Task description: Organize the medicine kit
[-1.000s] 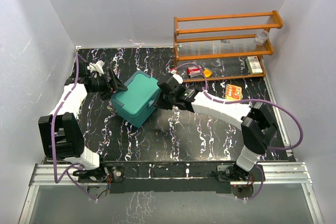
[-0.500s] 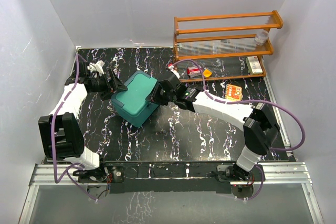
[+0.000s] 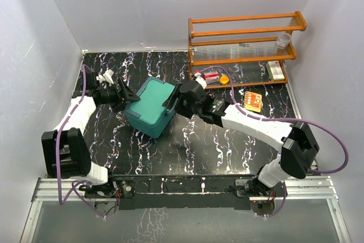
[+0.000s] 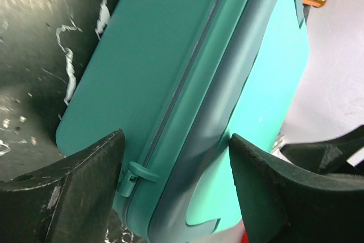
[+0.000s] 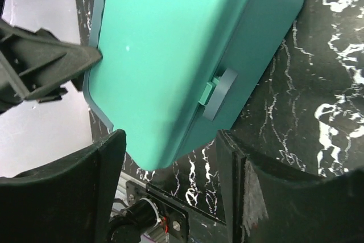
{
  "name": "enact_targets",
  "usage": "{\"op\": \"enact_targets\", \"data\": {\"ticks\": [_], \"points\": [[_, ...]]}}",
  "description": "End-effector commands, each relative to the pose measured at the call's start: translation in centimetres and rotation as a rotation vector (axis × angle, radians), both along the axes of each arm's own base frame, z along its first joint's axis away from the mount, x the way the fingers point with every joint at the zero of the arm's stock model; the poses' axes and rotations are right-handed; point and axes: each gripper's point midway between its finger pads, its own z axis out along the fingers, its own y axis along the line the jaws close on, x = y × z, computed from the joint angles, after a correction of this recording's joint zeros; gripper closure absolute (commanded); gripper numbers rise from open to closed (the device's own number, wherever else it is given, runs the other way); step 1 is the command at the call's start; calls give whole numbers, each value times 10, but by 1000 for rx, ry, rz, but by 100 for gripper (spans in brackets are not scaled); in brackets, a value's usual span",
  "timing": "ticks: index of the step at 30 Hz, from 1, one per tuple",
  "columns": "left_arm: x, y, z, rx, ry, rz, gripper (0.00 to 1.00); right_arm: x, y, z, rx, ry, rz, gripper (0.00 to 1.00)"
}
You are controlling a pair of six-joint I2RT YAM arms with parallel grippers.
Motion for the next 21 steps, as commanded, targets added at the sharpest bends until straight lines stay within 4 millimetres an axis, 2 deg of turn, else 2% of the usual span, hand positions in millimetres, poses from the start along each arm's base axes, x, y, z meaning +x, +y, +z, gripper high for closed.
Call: {"op": "enact_targets", "data": {"ticks": [1,4,6,10,17,21], "points": [[-28,-21,2,-74,44,-12,31,-2,-24,-10,-70,20,-82,35],[-40,-33,-1,-104,64,-39,32,-5,-27,-24,-101,49,-81,31],[-47,-36,1,-100,52,-54,32,-3,-25,-26,-109,45,-75,31],[-54,-34,-11,-74,79,-58,32,8,-21,-24,-134,8,-60,32],[-52,-31,-17,-46,82,-60,32,25,-22,-33,-182,-19,-72,32],[-51,-29,-17,-34,77,-64,32,34,-22,-37,-222,-41,-68,37]]}}
